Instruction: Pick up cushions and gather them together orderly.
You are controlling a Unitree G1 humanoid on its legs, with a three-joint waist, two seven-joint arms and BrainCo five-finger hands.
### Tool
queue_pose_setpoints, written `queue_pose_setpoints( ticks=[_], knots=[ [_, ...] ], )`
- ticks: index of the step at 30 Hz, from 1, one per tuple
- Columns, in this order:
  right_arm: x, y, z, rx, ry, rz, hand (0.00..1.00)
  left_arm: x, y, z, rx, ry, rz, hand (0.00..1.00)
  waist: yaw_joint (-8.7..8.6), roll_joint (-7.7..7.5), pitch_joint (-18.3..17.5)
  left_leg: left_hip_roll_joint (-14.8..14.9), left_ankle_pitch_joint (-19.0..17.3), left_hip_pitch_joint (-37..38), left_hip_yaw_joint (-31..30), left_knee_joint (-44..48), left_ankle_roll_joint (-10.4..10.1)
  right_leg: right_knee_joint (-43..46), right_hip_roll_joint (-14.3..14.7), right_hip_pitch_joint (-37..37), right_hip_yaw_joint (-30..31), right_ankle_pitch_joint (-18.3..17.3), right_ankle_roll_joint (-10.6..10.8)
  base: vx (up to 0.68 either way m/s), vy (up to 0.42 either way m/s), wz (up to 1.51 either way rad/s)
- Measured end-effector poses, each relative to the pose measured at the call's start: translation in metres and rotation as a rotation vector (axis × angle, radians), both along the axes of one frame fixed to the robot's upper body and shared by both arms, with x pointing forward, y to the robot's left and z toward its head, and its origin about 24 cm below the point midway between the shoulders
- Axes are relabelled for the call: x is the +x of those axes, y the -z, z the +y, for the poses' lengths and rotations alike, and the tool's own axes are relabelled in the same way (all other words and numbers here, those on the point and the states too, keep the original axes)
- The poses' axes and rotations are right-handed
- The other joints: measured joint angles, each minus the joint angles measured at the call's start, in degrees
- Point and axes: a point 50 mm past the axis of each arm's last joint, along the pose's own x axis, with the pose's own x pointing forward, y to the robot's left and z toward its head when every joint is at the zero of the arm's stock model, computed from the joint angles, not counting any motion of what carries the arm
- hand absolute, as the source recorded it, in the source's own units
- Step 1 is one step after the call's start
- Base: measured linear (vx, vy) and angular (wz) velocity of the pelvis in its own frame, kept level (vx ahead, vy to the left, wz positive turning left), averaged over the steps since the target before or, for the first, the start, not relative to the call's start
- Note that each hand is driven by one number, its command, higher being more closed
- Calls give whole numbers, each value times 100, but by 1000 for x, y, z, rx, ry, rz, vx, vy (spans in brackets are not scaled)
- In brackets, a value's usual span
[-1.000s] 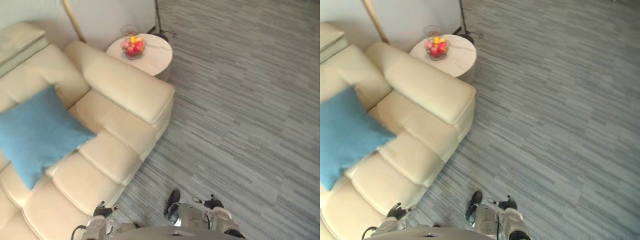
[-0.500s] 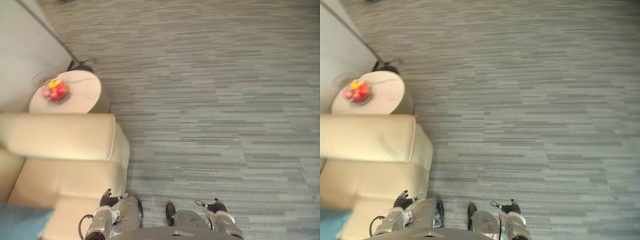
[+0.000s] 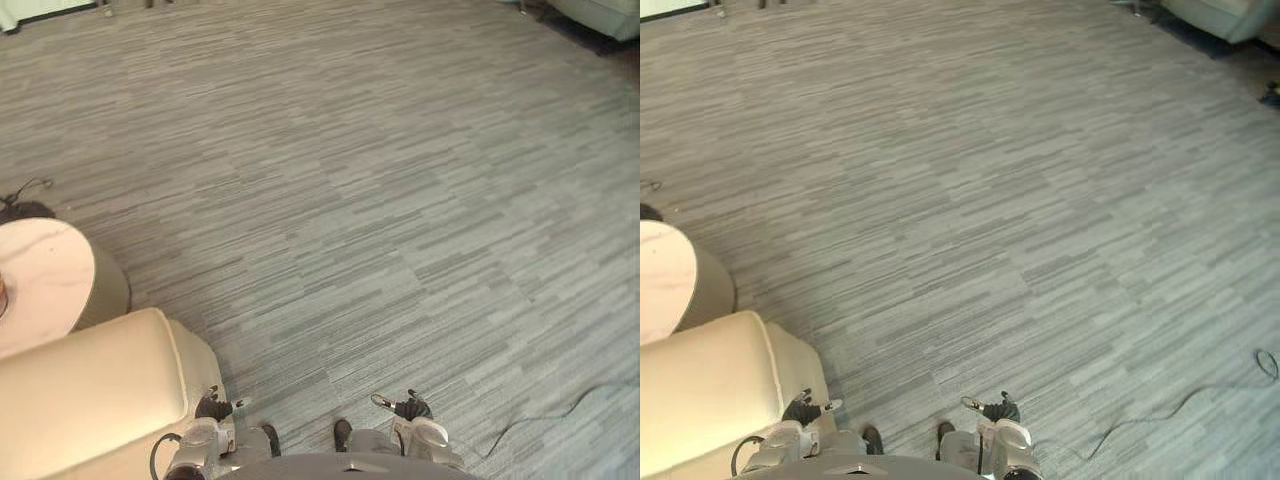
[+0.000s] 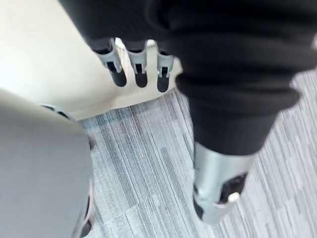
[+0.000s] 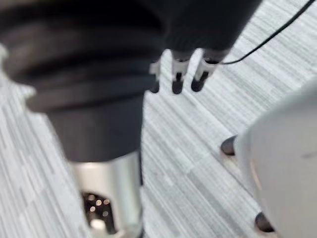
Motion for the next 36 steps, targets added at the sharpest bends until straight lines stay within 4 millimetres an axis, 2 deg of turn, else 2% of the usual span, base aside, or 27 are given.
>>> queue_pose_setpoints(
  ticks=[1, 2, 3, 4, 7, 8, 10, 11, 13, 14, 17, 20, 22, 23, 24, 25, 26, 27, 28, 29, 30, 31, 32, 33, 34, 36],
  knots=[
    [1, 1, 1, 2, -8, 7, 0, 0, 0, 0, 2, 4, 2, 0, 17, 10, 6, 0, 0, 78, 203, -67, 0, 31, -331, -8, -1105, 47, -42, -4, -33, -71],
    [4, 0, 0, -8, -25, 3, 0, 0, 0, 3, 9, 10, 2, 0, 2, 46, 14, 44, 1, 142, 256, -98, -12, 107, -477, 37, -1855, 178, -31, 9, -63, -69],
    [4, -1, -1, -13, -33, 4, 0, 0, 0, 2, 9, 11, 3, 0, 2, 59, 19, 45, 7, 161, 245, -124, -26, 107, -462, 40, -1910, 179, -35, 30, -145, -64],
    [2, 0, -7, -29, -32, 9, 0, -3, 2, -1, 2, 22, 17, 0, -7, 141, -7, 69, 18, 183, 165, -188, -54, -22, -287, 43, -1709, 217, -88, 14, -135, -44],
    [-2, 2, -11, -37, -31, 34, 0, -4, 2, -2, -1, 22, 22, 0, 14, 202, -3, 205, -1, 158, 186, -95, -127, -273, -74, 49, -1539, 319, -167, -18, -96, -46],
    [-4, 2, -16, -49, -28, 41, 0, -4, 2, -2, 0, 20, 21, 0, 12, 225, 13, 373, -95, 47, 183, 237, -268, -485, 95, 94, -1406, 373, -200, -56, -101, -43],
    [-6, 3, -17, -49, -26, 49, 0, -1, 1, -2, 0, 21, 13, 0, 24, 246, 37, 600, -196, -192, 172, 892, -352, -738, 266, 190, -1271, 457, -228, -41, -93, -56],
    [-10, 4, -21, -58, -22, 66, 0, 2, 0, -2, -3, 24, 2, 0, 52, 270, 88, 823, -208, -425, 169, 1690, -339, -945, 417, 318, -1070, 520, -283, -25, -80, -68],
    [-11, 4, -23, -63, -18, 68, 0, 5, -1, -5, -11, 27, -10, 0, 96, 400, 156, 1057, -215, -639, 102, 2461, -330, -1075, 575, 473, -835, 561, -336, -3, -38, -70],
    [-11, 3, -24, -66, -14, 67, 0, 5, -1, -6, -13, 28, -8, 0, 100, 381, 171, 1088, -251, -698, 40, 2612, -289, -1082, 606, 475, -755, 561, -336, 46, 39, -74],
    [-12, 3, -30, -71, 8, 66, 0, 6, -1, -8, -17, 26, -15, 0, 105, 489, 212, 890, -631, -925, -293, 2808, -307, -1122, 616, 538, -192, 558, -362, 93, 96, -74],
    [-14, 3, -31, -68, 22, 67, 0, 10, -3, -6, -15, 14, -32, 0, 151, 495, 222, 734, -690, -1312, -380, 2364, -312, -1151, 545, 538, 157, 529, -320, 112, 155, -69],
    [-15, 2, -32, -66, 34, 61, 0, 11, -5, -4, -14, 3, -43, 0, 166, 507, 244, 601, -656, -1459, -535, 1737, -363, -1142, 476, 544, 362, 478, -237, 136, 223, -64],
    [-18, 1, -37, -76, 52, 51, 0, 12, -5, -4, -17, -9, -49, 0, 185, 626, 283, 569, -287, -1390, -641, 1117, -409, -1148, 505, 547, 545, 415, -70, 170, 247, -81],
    [-17, 0, -38, -81, 53, 46, 0, 8, -4, -5, -21, -16, -40, 0, 206, 667, 252, 518, -164, -1287, -570, 981, -289, -1100, 532, 564, 642, 367, -27, 192, 186, -93],
    [-11, -3, -38, -85, 49, 20, 0, 8, -4, -3, -16, -24, -39, 0, 245, 658, 278, 477, -209, -1248, -452, 890, -256, -515, 522, 418, 592, 195, 3, 235, 139, -52],
    [-16, -2, -37, -83, 56, 23, 0, 7, -4, 2, -5, -29, -39, 0, 256, 631, 303, 431, -260, -1093, -309, 816, -338, 3, 526, 390, 528, -96, -40, 374, 123, -38],
    [-20, -1, -33, -72, 65, 32, 0, 7, -5, 5, -7, -47, -46, 0, 297, 473, 318, 429, -133, -958, -57, 908, -294, 111, 610, 592, 564, -224, -114, 361, 84, -20],
    [-19, 0, -31, -67, 66, 32, 0, 7, -6, 7, -3, -52, -50, 0, 336, 424, 343, 439, -131, -1008, 24, 1157, -278, 38, 657, 717, 623, -198, -181, 345, 36, -26],
    [-11, -2, -23, -50, 64, 6, 0, 12, -10, 20, 19, -85, -85, 0, 398, 225, 416, 401, -475, -1841, -105, 2481, -247, -487, 474, 1075, 763, -406, -580, 204, 66, -21],
    [-6, -3, -21, -44, 63, -7, 0, 13, -11, 23, 23, -95, -89, 0, 390, 150, 416, 242, -598, -2024, -353, 2280, -222, -601, 385, 1094, 868, -528, -392, 174, 100, -27],
    [2, -6, -25, -51, 72, -26, 0, 11, -9, 18, 7, -104, -74, 0, 326, 287, 432, 172, -383, -2273, -703, 1709, -149, -632, 390, 1077, 937, -525, -347, 136, 132, -24],
    [5, -8, -25, -51, 75, -35, 0, 8, -8, 18, 4, -110, -67, 0, 320, 330, 425, 200, -222, -2322, -752, 1522, -142, -641, 392, 1083, 968, -571, -328, 301, 253, -51],
    [5, -7, -22, -40, 75, -37, 0, -2, -5, 21, 9, -126, -40, 0, 376, 232, 379, 143, -82, -2282, -575, 1651, 152, -491, 195, 1139, 1157, -860, -118, 260, 217, -43],
    [2, -5, -17, -28, 79, -29, 0, -6, -4, 24, 14, -132, -31, 0, 392, 109, 303, 57, -223, -2252, -486, 1677, 139, -402, 80, 1118, 1205, -965, -57, 384, 232, -40],
    [-12, 2, -6, 13, 111, 4, 0, -13, -3, 31, 36, -135, -7, 0, 408, -97, 86, -172, -594, -2189, -366, 1796, 236, 561, -189, 753, 1249, -1251, 320, 376, 128, -3]
  ],
)
